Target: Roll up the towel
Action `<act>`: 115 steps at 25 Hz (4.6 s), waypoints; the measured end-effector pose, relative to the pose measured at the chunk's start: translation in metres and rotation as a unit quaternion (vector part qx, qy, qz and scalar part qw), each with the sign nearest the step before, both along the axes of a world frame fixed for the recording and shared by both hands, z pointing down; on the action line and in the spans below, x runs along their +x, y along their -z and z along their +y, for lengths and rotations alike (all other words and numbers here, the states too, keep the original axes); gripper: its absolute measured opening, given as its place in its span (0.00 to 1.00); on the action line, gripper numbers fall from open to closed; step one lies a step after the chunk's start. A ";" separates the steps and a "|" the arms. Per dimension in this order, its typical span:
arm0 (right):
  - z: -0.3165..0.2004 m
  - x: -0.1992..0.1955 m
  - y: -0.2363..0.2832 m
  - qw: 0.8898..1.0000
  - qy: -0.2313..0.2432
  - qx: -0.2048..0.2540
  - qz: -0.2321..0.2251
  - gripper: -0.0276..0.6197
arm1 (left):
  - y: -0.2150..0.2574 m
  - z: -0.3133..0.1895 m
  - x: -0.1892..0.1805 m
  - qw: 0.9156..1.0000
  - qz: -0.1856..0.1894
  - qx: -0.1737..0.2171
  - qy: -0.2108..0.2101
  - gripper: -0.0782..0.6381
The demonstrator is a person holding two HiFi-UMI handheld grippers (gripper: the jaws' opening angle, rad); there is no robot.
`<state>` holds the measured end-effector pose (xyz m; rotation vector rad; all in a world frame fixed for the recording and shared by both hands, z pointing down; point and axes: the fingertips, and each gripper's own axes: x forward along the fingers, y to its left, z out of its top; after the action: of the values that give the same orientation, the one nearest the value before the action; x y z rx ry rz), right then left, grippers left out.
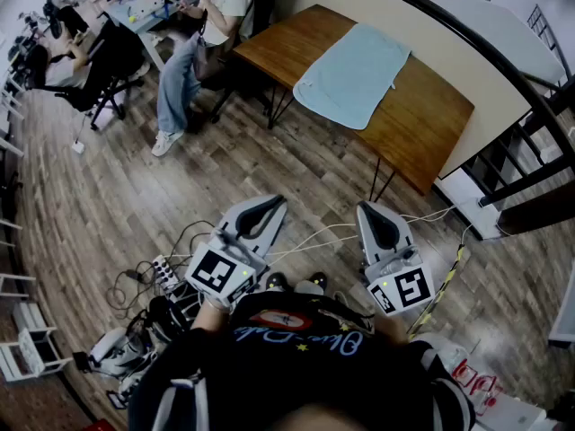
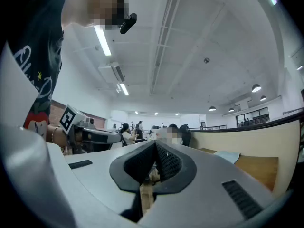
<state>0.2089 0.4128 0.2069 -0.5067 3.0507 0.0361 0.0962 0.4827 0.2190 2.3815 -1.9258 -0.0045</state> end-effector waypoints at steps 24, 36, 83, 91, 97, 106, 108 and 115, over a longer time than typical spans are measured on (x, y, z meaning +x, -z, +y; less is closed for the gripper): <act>-0.062 0.064 -0.042 0.999 -0.041 -0.023 0.025 0.05 | -0.030 -0.061 0.029 0.997 -0.053 -0.052 0.010 0.22; -0.097 0.031 -0.059 0.996 -0.050 -0.006 0.071 0.05 | -0.060 -0.101 -0.039 0.992 -0.096 -0.075 0.041 0.25; -0.289 -0.132 -0.292 0.886 -0.087 -0.046 0.453 0.06 | -0.292 -0.377 -0.243 0.779 -0.582 -0.092 -0.215 0.13; -0.290 -0.141 -0.246 0.926 -0.079 -0.143 0.340 0.06 | -0.267 -0.378 -0.262 0.818 -0.490 -0.148 -0.261 0.13; -0.326 -0.139 -0.232 0.936 -0.086 -0.154 0.305 0.06 | -0.257 -0.402 -0.264 0.824 -0.470 -0.170 -0.268 0.13; -0.384 -0.137 -0.231 0.941 -0.085 -0.168 0.282 0.06 | -0.267 -0.446 -0.266 0.811 -0.470 -0.215 -0.274 0.13; -0.395 -0.137 -0.236 0.938 -0.084 -0.167 0.291 0.06 | -0.273 -0.455 -0.265 0.803 -0.479 -0.222 -0.275 0.13; -0.426 -0.136 -0.261 0.923 -0.075 -0.154 0.345 0.06 | -0.287 -0.490 -0.263 0.793 -0.499 -0.238 -0.256 0.13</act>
<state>0.0728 -0.0131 0.4683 -0.9208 3.7160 -0.3375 -0.1670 -0.0072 0.5064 2.5759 -1.0703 1.8311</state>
